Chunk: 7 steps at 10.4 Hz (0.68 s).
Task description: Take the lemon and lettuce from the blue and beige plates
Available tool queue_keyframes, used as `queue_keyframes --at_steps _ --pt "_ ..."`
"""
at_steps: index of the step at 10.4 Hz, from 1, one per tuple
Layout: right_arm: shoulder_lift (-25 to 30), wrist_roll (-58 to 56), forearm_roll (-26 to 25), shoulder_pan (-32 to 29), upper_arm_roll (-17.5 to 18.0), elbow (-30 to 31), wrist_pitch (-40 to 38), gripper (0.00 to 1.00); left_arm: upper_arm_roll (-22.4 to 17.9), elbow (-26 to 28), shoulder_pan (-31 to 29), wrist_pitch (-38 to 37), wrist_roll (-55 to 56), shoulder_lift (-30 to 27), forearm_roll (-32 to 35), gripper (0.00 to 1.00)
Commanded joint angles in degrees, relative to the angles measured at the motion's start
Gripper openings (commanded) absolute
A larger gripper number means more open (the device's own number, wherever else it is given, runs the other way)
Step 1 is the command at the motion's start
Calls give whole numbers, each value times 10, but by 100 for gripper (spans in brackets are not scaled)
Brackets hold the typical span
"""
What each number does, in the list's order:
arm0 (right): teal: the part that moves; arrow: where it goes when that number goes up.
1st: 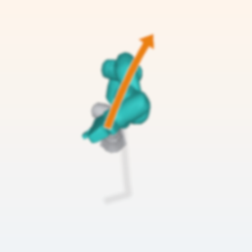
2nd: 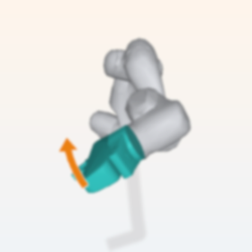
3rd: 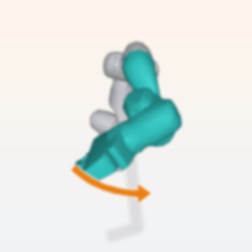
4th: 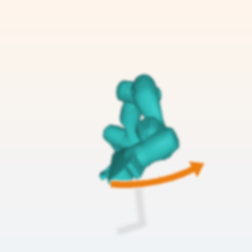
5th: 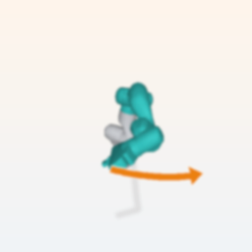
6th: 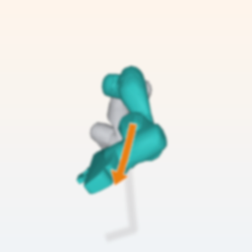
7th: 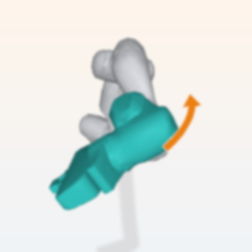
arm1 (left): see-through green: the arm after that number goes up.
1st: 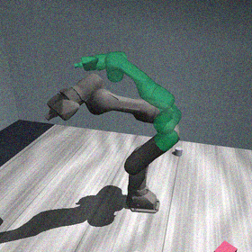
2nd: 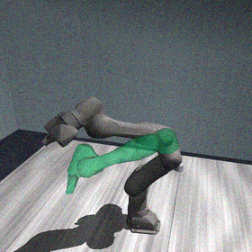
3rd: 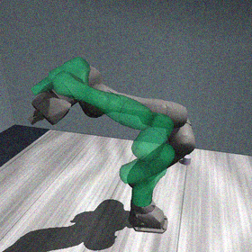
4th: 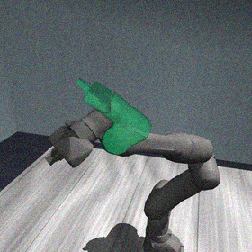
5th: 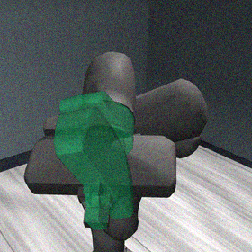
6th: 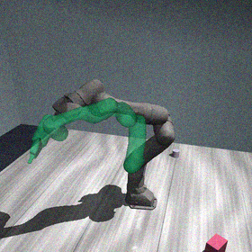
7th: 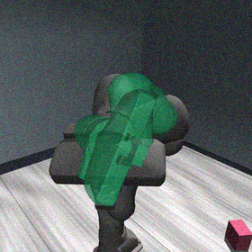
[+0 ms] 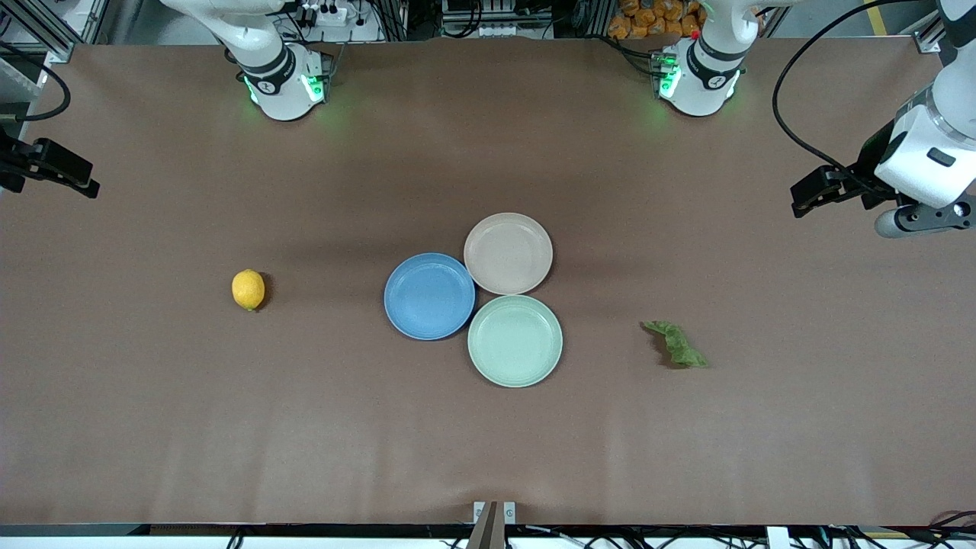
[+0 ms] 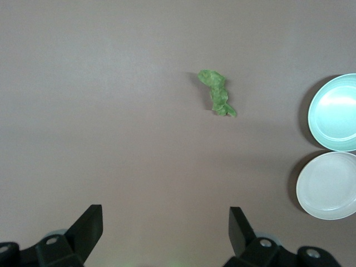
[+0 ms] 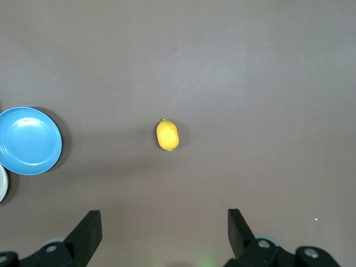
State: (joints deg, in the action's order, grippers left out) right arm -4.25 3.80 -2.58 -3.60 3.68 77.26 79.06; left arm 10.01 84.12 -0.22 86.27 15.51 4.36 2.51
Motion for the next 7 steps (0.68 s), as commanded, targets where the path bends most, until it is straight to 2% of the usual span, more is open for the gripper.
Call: queue_keyframes --at_steps 1,7 --pt "11 6 13 -5 1 12 8 100 4 6 -7 -7 -16 -13 -10 100" --pt "12 5 14 -11 2 24 20 100 4 7 -3 25 -15 -11 -9 100"
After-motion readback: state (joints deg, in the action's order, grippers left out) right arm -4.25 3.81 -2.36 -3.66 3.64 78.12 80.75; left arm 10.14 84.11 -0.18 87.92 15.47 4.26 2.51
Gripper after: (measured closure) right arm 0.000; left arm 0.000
